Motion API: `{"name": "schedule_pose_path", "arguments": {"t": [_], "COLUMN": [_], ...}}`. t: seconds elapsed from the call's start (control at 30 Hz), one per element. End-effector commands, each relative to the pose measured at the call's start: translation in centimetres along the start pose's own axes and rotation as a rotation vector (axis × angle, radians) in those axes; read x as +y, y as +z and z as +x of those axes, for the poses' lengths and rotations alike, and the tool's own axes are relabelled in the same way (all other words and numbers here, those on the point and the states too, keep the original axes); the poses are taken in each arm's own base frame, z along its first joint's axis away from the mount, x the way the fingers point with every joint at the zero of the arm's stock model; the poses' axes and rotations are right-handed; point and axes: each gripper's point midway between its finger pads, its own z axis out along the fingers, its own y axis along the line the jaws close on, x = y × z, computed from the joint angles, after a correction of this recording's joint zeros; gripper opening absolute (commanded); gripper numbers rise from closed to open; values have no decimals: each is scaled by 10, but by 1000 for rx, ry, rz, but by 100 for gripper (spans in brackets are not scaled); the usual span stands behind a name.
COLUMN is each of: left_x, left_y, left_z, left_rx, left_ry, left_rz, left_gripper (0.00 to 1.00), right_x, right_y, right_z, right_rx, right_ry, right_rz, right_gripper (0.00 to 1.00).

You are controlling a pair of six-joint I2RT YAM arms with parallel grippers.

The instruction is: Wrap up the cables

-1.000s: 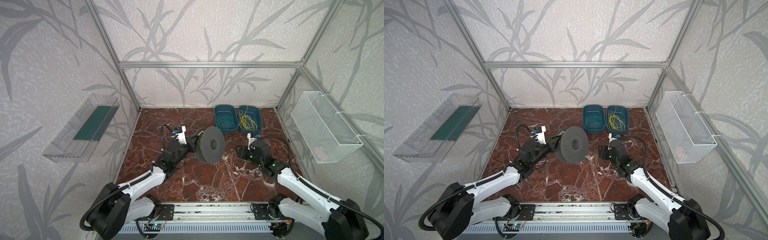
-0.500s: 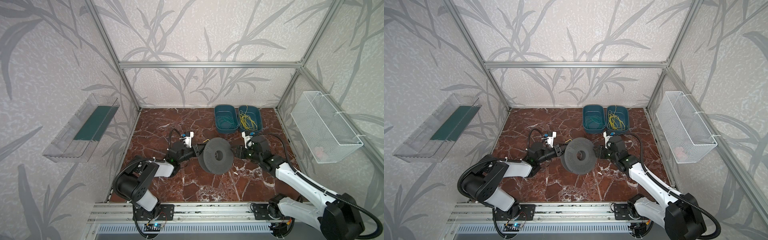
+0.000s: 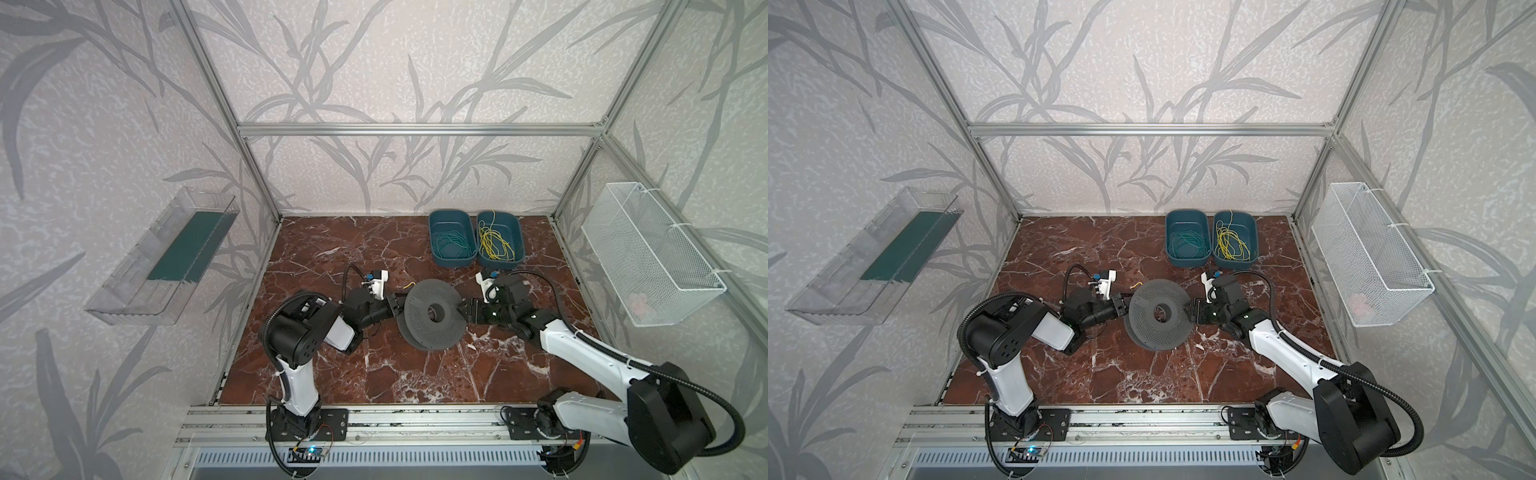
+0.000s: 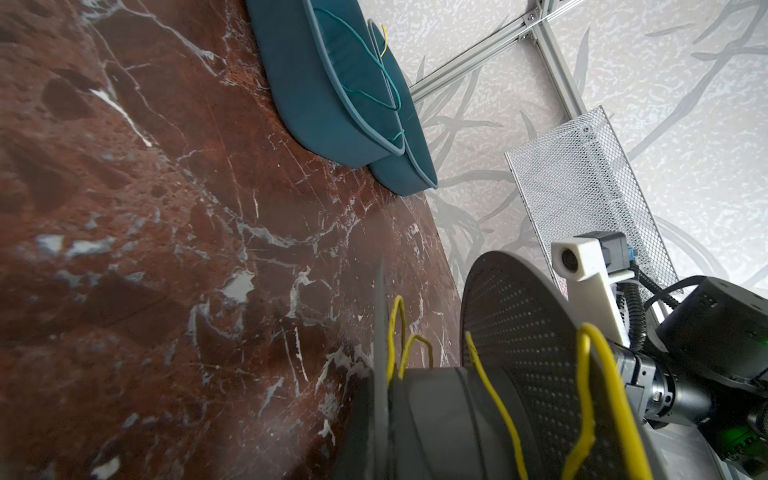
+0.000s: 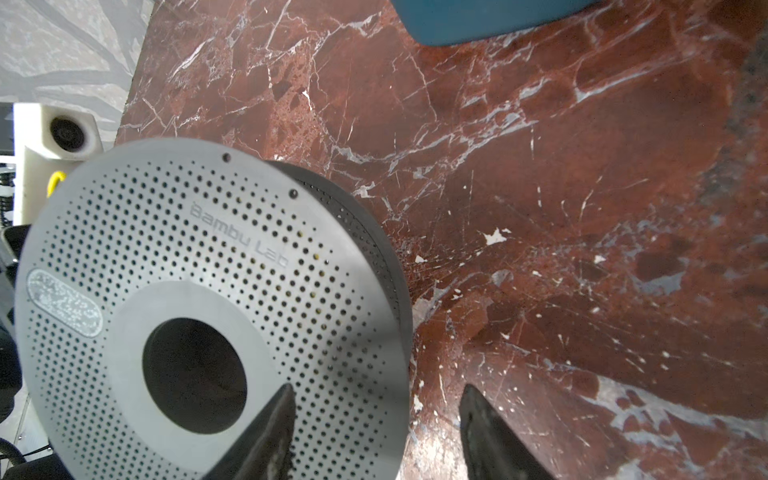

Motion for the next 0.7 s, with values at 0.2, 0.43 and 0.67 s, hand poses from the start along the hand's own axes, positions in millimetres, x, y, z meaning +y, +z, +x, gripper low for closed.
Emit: {"name": "schedule_pose_path", "arguments": {"t": [0.2, 0.43, 0.67], "left_x": [44, 63, 72], "left_y": [-4, -12, -31], "left_z": [-9, -10, -15], "left_rx": [-34, -37, -18], "left_ry": [68, 91, 139], "left_rz": [-183, -293, -455], "left_gripper": [14, 28, 51], "right_x": [3, 7, 0], "right_y": [11, 26, 36], "right_z": [11, 17, 19], "right_rx": [30, 63, 62], "right_ry": [19, 56, 79], "right_rz": [-58, -112, -92], "right_gripper": [63, 63, 62]}}
